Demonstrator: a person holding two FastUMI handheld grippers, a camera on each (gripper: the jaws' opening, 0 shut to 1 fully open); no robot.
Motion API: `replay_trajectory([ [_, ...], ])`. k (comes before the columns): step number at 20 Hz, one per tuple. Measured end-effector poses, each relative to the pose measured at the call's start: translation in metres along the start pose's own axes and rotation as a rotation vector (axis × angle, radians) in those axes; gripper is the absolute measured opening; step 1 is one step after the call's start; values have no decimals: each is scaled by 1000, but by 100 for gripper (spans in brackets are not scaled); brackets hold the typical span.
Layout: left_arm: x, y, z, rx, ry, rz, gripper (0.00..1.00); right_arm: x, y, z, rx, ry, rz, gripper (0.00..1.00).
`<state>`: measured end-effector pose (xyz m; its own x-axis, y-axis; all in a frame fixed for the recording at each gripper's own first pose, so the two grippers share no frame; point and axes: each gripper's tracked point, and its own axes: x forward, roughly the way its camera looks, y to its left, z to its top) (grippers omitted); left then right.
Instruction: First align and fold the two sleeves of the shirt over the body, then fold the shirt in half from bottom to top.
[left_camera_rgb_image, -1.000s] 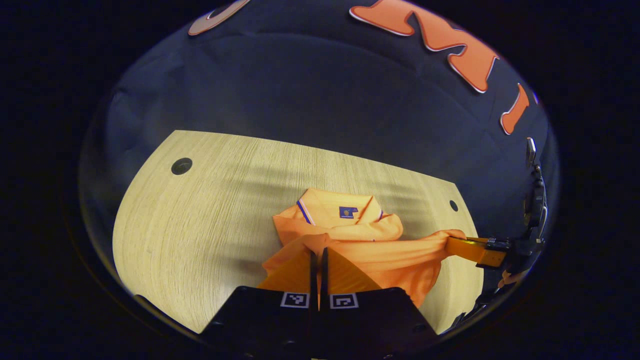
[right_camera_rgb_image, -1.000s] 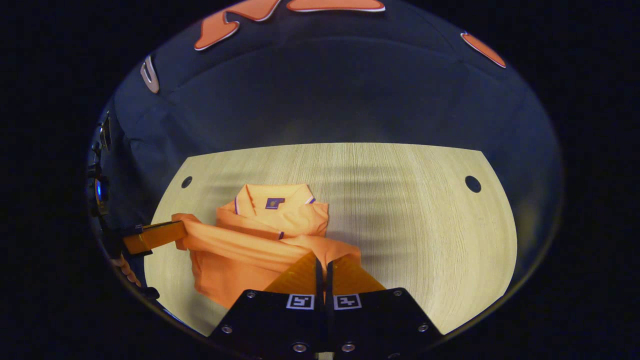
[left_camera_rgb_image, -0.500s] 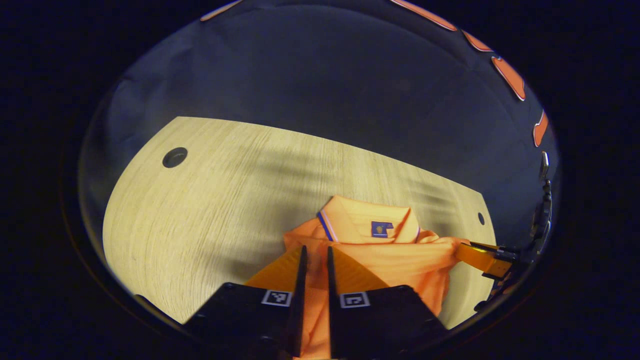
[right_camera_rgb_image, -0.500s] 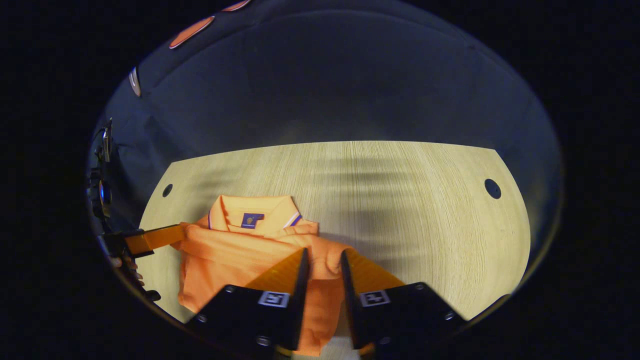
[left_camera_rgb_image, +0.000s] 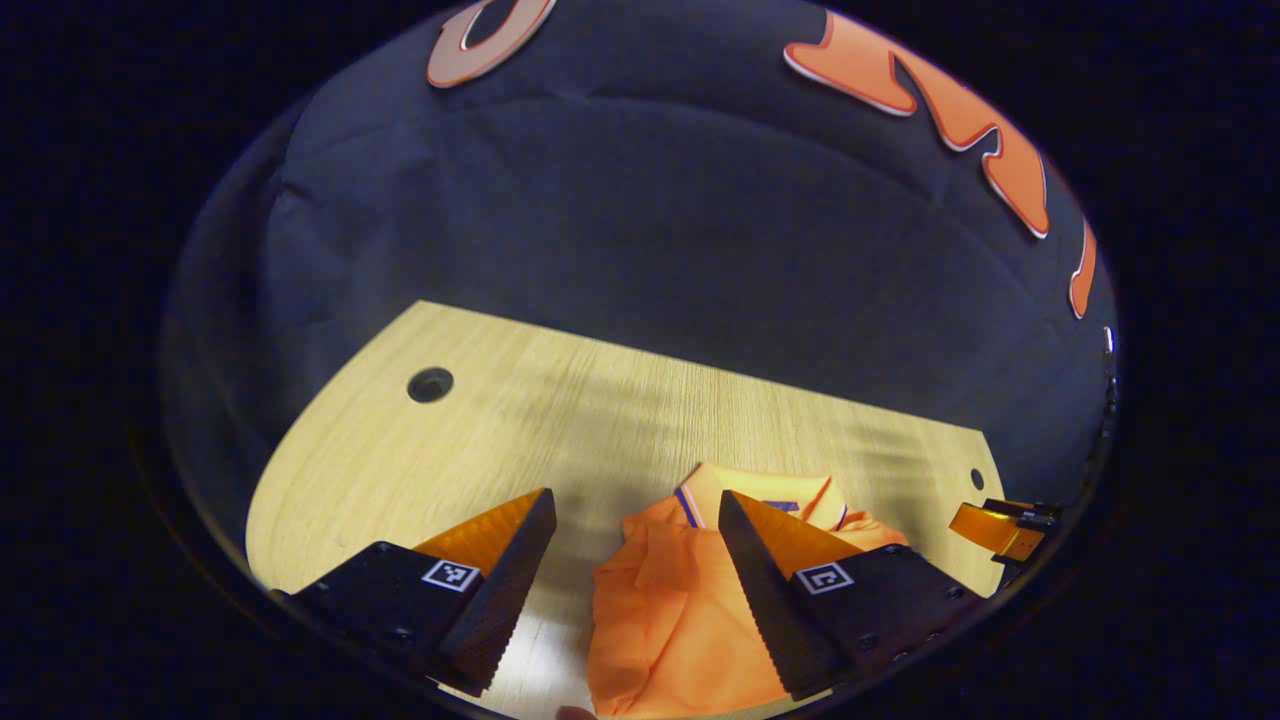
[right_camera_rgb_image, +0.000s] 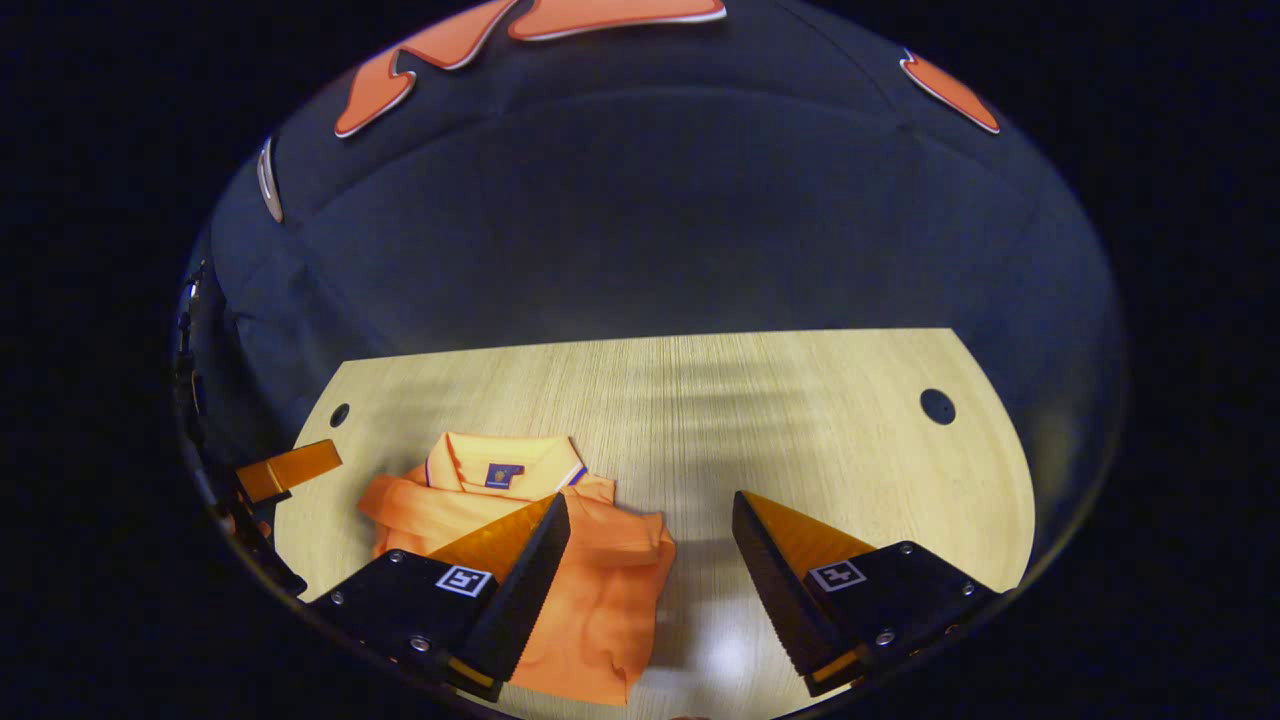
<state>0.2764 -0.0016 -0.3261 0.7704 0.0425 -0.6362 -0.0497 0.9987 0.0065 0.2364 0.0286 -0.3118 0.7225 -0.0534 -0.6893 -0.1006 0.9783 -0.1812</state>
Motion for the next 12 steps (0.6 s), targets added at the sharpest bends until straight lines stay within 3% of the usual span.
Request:
replay_trajectory([
  [7, -142, -16, 88, 159, -306, -21, 98, -114, 24, 41, -17, -212, 2, 99],
  [12, -247, -18, 102, 114, -475, -32, 98, -210, 56, 48, -27, -391, 42, 99],
])
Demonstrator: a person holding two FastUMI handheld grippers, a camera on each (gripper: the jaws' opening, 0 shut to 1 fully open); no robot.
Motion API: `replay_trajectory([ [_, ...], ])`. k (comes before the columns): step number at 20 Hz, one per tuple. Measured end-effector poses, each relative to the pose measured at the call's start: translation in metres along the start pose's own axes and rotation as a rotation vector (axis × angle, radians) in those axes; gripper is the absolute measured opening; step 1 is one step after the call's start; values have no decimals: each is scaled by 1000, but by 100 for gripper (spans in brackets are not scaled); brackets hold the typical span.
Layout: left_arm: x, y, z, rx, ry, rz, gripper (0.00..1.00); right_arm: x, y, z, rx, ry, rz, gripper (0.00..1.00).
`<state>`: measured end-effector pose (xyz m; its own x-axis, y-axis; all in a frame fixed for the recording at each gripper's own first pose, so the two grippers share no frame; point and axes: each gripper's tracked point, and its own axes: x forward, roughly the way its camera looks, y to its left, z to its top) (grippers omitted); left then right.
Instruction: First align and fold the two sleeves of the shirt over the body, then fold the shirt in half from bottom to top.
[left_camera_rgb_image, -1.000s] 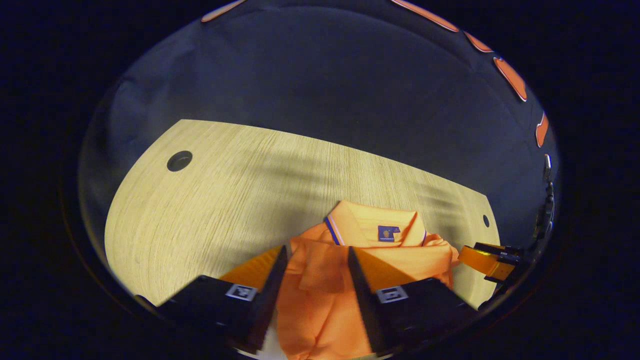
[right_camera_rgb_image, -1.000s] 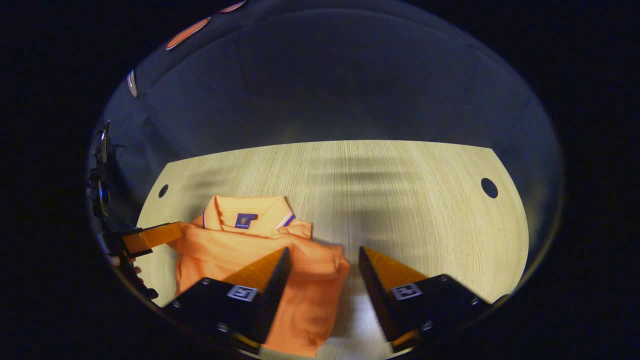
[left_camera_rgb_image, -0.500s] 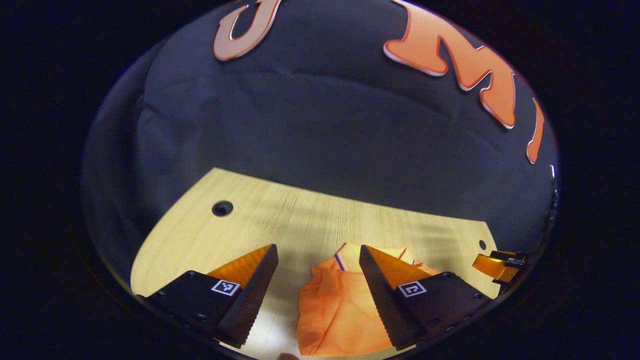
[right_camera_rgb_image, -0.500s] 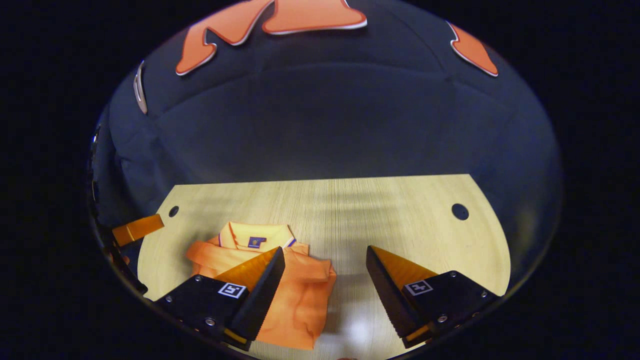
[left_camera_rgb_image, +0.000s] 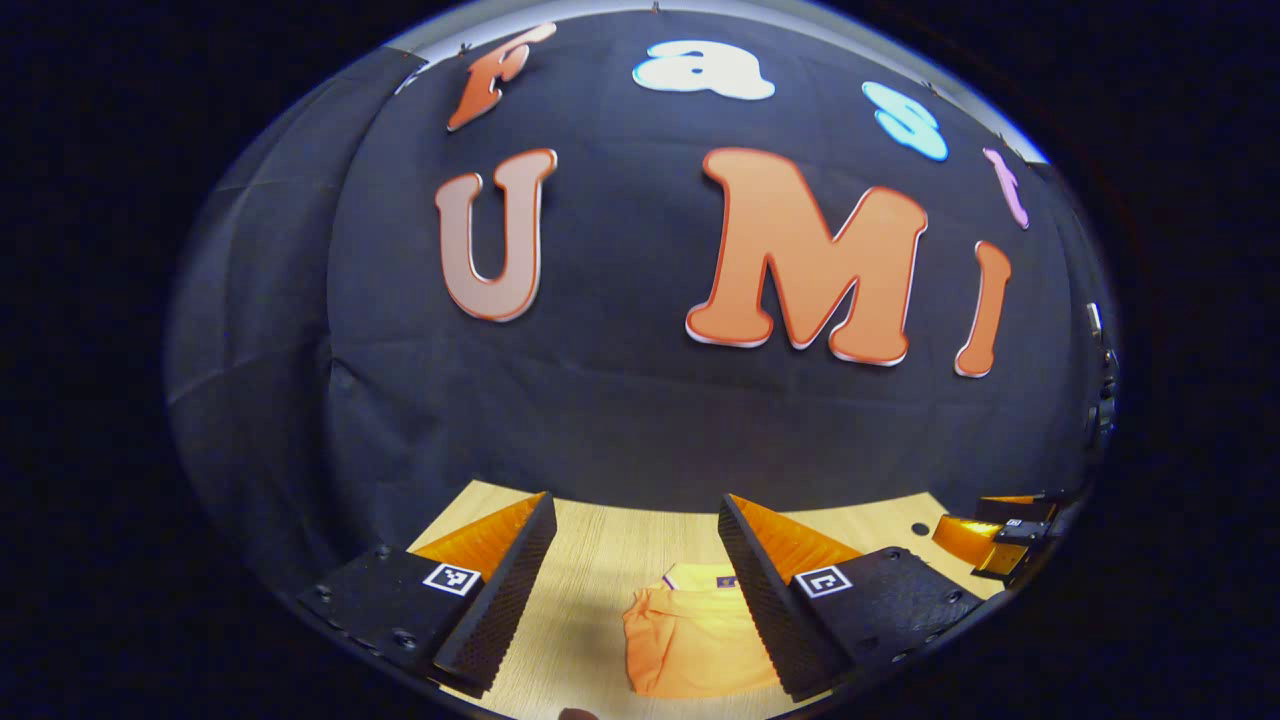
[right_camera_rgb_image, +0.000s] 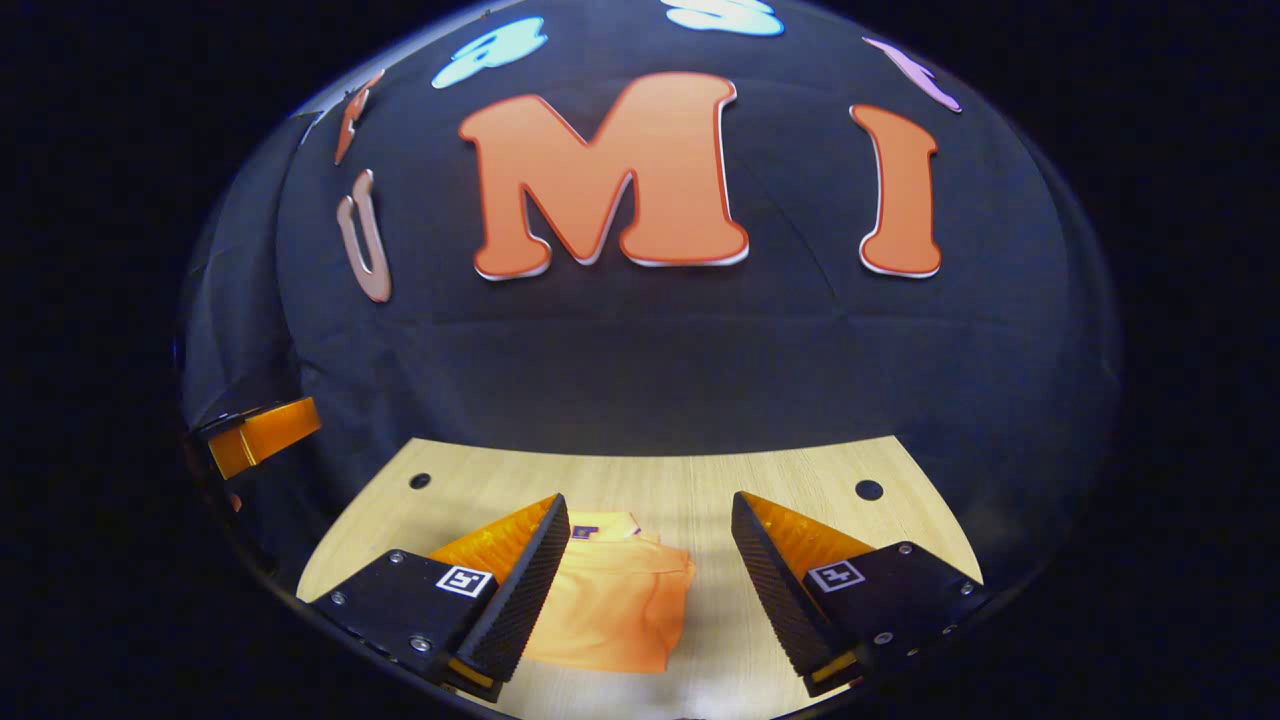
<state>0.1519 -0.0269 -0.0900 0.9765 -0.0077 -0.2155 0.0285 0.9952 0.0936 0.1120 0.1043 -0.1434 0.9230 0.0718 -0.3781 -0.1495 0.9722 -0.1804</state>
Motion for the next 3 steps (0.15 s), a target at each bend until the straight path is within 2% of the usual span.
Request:
replay_trajectory([
  [3, -63, 3, 31, -14, -74, -24, 98, -52, 9, 12, -12, -97, -7, 99],
])
